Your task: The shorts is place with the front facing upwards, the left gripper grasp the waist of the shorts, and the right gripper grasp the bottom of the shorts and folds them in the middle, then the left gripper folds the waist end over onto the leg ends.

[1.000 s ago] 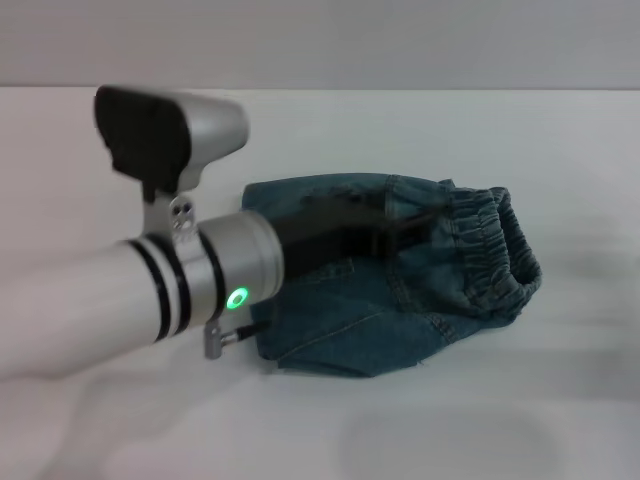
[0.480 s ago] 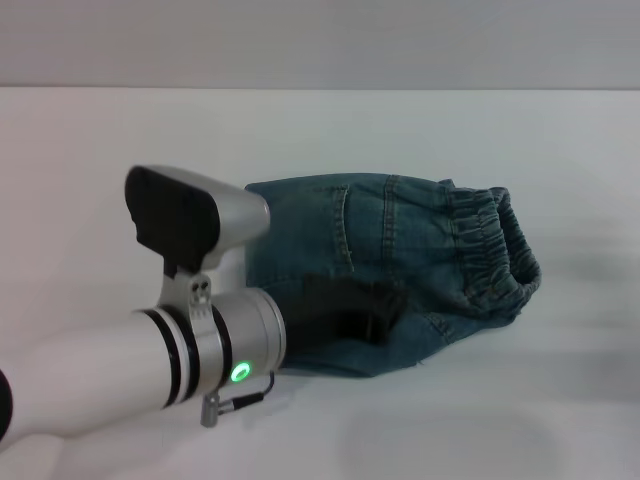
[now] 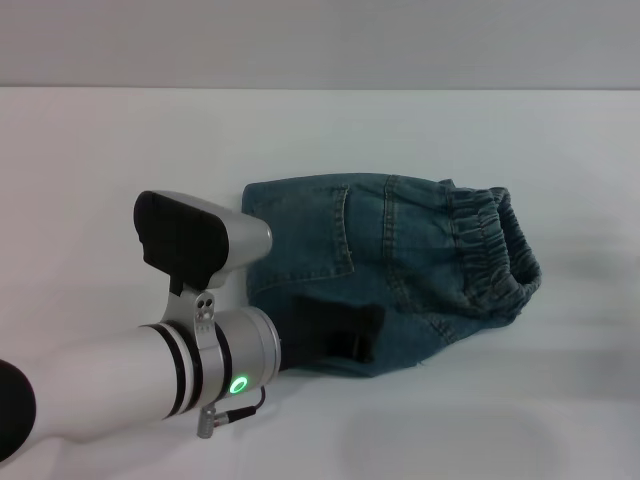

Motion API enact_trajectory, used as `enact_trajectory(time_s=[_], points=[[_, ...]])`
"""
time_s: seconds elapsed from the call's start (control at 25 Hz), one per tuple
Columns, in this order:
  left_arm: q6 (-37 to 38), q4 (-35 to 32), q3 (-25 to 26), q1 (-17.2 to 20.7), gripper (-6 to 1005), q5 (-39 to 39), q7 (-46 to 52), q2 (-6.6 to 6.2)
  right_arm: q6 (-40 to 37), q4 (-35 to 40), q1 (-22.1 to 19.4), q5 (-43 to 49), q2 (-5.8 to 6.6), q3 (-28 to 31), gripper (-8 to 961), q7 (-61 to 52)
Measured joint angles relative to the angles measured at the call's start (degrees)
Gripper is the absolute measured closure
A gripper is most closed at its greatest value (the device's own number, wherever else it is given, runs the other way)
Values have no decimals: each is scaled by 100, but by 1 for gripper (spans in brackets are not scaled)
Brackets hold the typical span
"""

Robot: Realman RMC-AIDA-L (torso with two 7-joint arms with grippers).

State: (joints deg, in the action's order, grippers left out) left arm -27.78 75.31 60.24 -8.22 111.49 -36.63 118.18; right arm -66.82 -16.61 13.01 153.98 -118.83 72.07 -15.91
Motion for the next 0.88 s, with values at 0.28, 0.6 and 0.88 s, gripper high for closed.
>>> enact_trajectory(time_s=[0.28, 0.6, 0.88], points=[[37, -390, 45, -174, 1000, -231, 5, -2, -2, 0, -40, 0, 0, 1, 953, 0], [244, -903, 82, -467, 997, -253, -2, -9, -5, -7, -29, 0, 0, 0, 952, -22], [258, -1033, 177, -637, 995, -267, -2, -6, -5, -9, -46, 0, 0, 0, 952, -48]])
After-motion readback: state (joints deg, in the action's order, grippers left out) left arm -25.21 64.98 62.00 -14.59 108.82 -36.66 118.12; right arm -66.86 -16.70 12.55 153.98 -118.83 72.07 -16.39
